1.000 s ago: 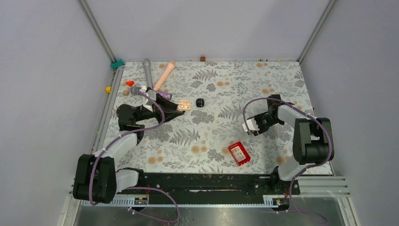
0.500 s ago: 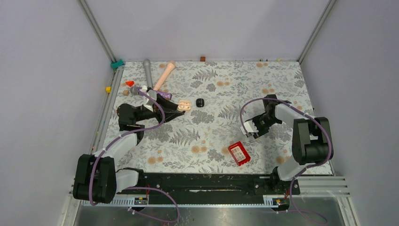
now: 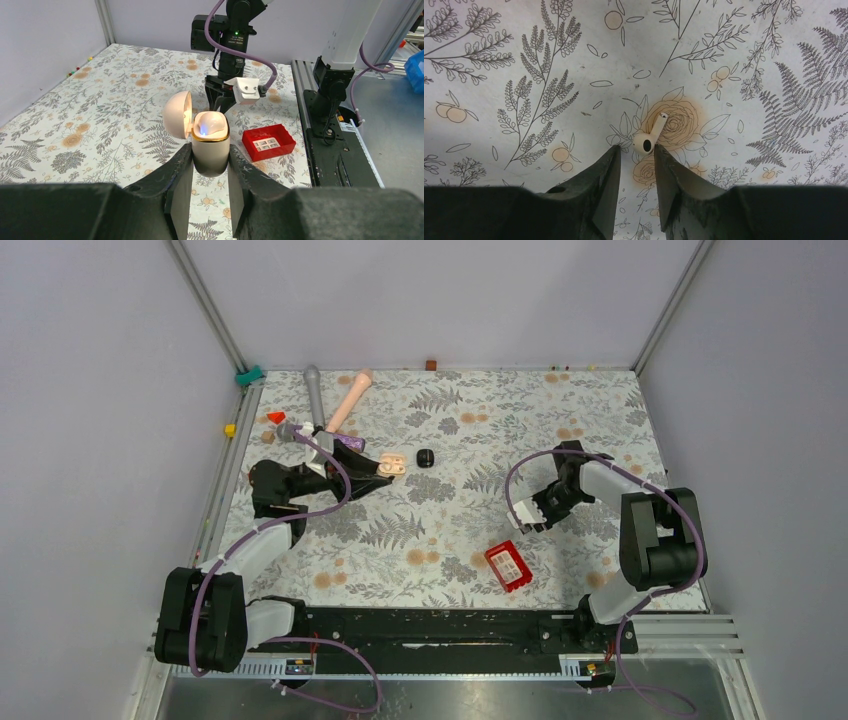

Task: Insert the wireless bluetooth earbuds into the charging case
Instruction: Pick up the earbud from the center of the board.

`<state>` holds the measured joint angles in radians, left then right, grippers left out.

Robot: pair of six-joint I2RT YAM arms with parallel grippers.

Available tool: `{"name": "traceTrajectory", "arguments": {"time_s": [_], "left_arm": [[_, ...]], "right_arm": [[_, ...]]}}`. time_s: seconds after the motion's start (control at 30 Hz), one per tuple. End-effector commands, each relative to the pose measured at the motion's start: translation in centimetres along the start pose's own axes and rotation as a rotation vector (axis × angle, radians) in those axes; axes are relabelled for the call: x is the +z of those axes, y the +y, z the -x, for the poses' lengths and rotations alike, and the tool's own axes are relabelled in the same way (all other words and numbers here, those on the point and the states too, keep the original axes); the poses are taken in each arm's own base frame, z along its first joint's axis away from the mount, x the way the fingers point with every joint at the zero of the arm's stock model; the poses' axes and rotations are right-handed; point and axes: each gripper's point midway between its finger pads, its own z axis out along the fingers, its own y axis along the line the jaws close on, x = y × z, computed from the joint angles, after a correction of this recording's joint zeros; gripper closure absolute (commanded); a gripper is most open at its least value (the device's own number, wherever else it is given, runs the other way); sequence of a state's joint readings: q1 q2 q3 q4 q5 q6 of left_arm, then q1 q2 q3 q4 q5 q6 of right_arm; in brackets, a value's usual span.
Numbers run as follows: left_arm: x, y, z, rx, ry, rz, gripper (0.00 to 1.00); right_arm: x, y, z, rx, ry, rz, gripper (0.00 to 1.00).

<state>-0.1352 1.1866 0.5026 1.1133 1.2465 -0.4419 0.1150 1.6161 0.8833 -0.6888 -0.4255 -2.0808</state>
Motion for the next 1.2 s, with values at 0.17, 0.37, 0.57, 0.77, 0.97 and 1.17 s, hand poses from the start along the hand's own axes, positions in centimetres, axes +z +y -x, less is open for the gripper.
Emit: {"name": "traceTrajectory", "arguments": {"time_s": [0.17, 0.37, 0.57, 0.77, 0.97, 1.17], "left_arm": [[0.4, 0.1, 1.7, 0.088, -0.020, -0.012, 1.00], [0.4, 0.1, 1.7, 0.087, -0.019, -0.014, 1.00], [0.4, 0.1, 1.6, 0.087, -0.015, -0.013, 1.00], [0.4, 0.1, 1.6, 0.089, -0.016, -0.012, 1.00], [0.4, 0.1, 1.6, 0.088, -0.016, -0.012, 1.00], [0.4, 0.1, 1.5, 0.085, -0.014, -0.012, 1.00]], "right_arm": [[0.4, 0.1, -0.1, -0.035, 0.020, 0.022, 0.58], [0.5, 0.1, 0.2, -0.071, 0.028, 0.028, 0.58], [0.4, 0.0, 0.4, -0.084, 0.025, 0.024, 0.58], [0.5, 0.0, 0.5, -0.091, 0.029, 0.018, 0.56], [0.4, -0.2, 0.6, -0.086, 0.026, 0.012, 0.65], [0.6, -0.8, 2.1, -0.063, -0.031, -0.028, 0.77]]}}
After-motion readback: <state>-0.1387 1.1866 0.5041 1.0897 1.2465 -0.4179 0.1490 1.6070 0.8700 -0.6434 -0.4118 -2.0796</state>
